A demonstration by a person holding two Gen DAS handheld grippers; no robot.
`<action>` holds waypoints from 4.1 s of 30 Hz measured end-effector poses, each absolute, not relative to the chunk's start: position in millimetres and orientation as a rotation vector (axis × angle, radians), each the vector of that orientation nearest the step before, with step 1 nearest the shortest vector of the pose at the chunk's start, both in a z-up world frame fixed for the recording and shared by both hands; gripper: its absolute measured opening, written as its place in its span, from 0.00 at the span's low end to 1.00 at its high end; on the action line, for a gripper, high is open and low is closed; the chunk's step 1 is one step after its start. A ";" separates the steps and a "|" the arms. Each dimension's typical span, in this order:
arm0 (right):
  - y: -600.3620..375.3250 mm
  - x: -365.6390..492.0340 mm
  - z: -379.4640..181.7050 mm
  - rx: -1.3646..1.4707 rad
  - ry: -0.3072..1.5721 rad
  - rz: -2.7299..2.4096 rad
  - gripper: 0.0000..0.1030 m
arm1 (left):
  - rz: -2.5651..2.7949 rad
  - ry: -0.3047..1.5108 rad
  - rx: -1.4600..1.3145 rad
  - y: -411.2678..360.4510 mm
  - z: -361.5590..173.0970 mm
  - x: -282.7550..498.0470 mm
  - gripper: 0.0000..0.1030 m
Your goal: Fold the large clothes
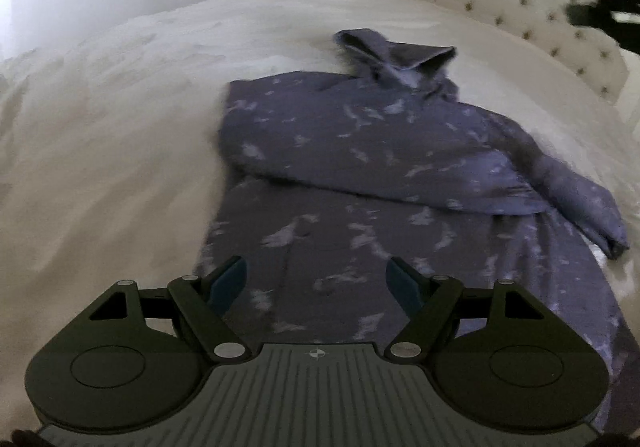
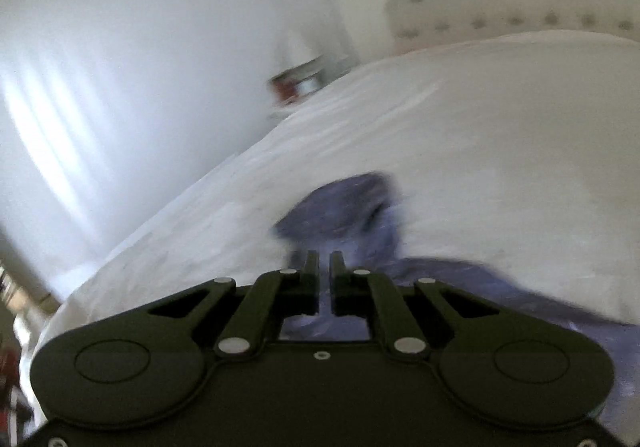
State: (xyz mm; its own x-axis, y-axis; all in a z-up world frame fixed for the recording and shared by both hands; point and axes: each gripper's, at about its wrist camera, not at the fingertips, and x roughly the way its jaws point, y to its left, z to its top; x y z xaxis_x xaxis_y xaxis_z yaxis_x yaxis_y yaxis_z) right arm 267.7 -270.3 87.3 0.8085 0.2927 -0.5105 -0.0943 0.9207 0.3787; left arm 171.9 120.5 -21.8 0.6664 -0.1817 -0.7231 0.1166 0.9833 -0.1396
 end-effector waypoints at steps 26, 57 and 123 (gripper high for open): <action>-284.8 184.1 -78.0 0.020 0.598 -0.102 0.77 | -0.390 0.750 -0.047 23.9 0.9 215.2 0.74; -371.2 155.4 -70.5 0.243 0.418 -0.327 0.96 | -0.641 0.784 0.144 -184.5 -43.7 332.7 0.19; -350.6 176.7 -101.4 0.225 0.577 -0.237 0.97 | -0.341 0.545 -0.172 102.1 68.0 267.0 0.09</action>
State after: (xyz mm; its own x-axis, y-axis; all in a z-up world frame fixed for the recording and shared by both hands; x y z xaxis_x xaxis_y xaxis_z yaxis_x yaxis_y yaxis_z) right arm 176.7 -350.6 -101.4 0.8124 -0.1577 -0.5613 0.2831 0.9483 0.1432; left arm 267.0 102.1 68.0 0.8012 -0.3612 -0.4770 0.2707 0.9298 -0.2493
